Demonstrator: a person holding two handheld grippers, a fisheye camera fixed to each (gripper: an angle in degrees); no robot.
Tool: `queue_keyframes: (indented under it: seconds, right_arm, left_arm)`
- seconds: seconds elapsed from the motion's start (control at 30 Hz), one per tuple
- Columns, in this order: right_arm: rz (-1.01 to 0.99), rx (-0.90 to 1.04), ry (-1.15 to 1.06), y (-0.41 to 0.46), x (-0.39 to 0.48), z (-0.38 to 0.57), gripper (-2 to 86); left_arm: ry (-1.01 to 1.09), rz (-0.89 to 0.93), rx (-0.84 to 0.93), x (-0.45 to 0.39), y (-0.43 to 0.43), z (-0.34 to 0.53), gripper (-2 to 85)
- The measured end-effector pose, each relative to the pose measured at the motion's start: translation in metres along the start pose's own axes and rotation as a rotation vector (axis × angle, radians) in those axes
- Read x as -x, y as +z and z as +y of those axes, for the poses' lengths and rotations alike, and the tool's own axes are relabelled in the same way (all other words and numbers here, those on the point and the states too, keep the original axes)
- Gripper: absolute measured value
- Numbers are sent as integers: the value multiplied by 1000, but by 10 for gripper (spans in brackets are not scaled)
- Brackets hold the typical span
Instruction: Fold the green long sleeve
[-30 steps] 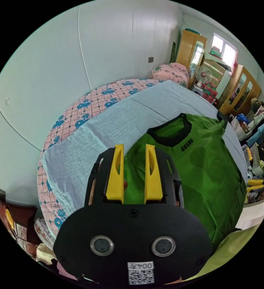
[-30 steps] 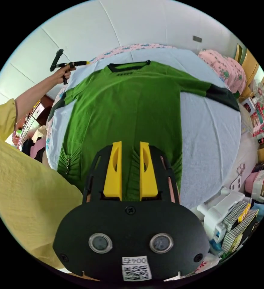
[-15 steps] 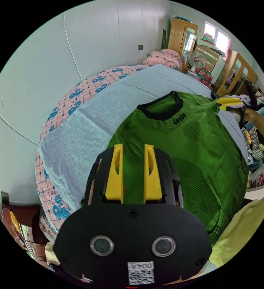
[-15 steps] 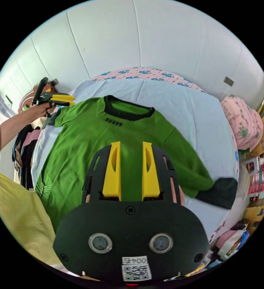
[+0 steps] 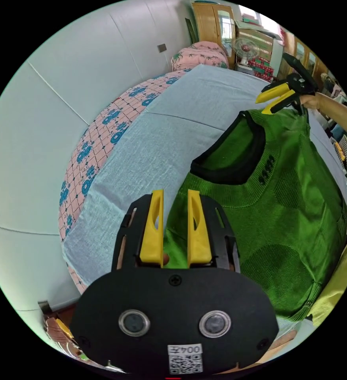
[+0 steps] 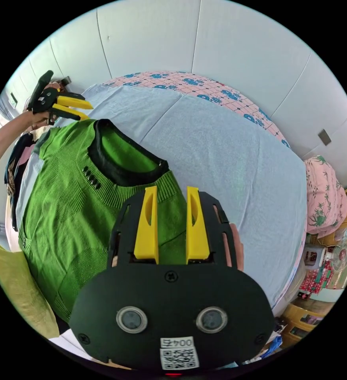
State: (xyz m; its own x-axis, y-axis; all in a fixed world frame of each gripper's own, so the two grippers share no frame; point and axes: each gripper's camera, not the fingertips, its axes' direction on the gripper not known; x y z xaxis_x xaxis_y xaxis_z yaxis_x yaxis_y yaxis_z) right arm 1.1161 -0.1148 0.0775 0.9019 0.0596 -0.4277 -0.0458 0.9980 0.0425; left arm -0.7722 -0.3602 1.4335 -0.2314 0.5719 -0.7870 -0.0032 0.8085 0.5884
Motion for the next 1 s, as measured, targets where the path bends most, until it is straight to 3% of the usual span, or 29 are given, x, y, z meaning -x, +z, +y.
queue_keyframes:
  seconds: [0.27,0.5,0.63,0.8,1.0]
  right_arm:
    - [-58,67,-111,34,-2,-29,116]
    - [-71,60,-122,38,-4,-33,52]
    - [-37,33,-135,30,-1,-34,29]
    - [7,-65,-76,7,-7,-33,26]
    - [-12,14,2,24,-16,-41,45]
  left_arm:
    - [134,86,61,-5,31,-25,114]
    - [52,229,49,14,37,-21,85]
    - [110,205,23,4,30,-16,49]
    - [71,20,-53,-5,7,-2,37]
    - [-80,100,-30,16,18,9,51]
